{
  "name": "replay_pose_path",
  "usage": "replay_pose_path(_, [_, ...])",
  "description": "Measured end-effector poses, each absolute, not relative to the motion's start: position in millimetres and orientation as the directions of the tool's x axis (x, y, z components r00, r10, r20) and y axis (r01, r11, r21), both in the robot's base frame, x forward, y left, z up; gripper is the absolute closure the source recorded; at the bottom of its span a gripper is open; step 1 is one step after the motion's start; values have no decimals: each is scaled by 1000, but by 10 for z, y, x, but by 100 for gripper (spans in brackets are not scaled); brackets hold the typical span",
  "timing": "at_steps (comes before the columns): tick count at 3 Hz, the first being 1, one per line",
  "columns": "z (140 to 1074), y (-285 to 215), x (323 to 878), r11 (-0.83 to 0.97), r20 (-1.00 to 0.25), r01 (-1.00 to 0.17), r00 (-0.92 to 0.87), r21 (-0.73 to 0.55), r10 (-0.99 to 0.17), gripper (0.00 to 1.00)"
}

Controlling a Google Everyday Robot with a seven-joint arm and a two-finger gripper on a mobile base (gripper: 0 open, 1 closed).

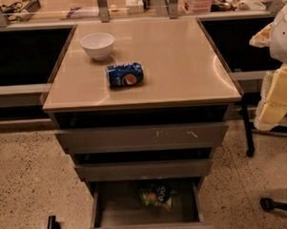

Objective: Pick green rice chip bag from bottom drawer and place on counter

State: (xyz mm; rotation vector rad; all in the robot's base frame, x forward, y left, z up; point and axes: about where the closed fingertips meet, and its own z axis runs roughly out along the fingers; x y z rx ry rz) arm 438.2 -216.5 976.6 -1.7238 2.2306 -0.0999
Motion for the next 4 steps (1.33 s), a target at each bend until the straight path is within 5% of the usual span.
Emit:
replay_pose_path(2, [9692,-2179,4342,281,-230,-926,-225,-253,-947,0])
replay_pose_path(4, [8799,-1762,3889,374,-478,-915,-261,-155,-838,0])
